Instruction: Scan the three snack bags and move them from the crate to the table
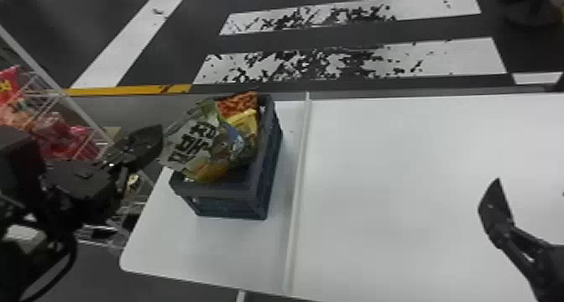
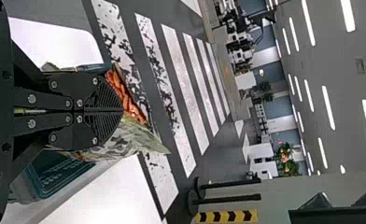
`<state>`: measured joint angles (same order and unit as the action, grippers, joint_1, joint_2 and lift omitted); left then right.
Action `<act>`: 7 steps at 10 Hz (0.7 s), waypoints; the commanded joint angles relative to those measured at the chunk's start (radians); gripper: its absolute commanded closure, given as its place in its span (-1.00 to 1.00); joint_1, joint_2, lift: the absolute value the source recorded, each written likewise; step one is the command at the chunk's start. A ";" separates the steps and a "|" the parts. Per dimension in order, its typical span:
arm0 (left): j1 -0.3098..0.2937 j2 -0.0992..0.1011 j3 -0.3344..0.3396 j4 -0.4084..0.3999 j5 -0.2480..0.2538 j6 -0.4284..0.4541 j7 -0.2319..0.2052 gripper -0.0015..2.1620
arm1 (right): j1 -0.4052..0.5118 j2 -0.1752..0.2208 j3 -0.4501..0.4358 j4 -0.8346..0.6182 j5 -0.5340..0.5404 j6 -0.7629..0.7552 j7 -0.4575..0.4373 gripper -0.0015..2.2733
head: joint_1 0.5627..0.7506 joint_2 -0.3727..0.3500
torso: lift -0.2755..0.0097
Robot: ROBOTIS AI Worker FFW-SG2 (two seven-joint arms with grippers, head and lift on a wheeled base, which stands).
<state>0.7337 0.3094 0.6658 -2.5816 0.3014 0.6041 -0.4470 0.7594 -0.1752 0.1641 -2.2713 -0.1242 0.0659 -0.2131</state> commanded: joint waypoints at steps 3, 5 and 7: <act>-0.103 -0.046 0.103 -0.092 0.191 0.221 0.025 0.94 | 0.000 0.005 0.014 -0.007 0.008 -0.008 0.000 -0.89 | 0.41 0.87 | 0.50; -0.131 -0.085 0.110 -0.126 0.280 0.224 0.024 0.94 | 0.001 0.005 0.018 -0.007 0.014 -0.011 -0.003 -0.89 | 0.41 0.84 | 0.50; -0.138 -0.104 0.121 -0.132 0.369 0.221 0.008 0.94 | 0.005 0.005 0.018 -0.007 0.020 -0.017 -0.006 -0.89 | 0.41 0.73 | 0.50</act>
<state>0.5984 0.2088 0.7816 -2.7131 0.6447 0.8258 -0.4380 0.7633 -0.1702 0.1828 -2.2780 -0.1073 0.0490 -0.2192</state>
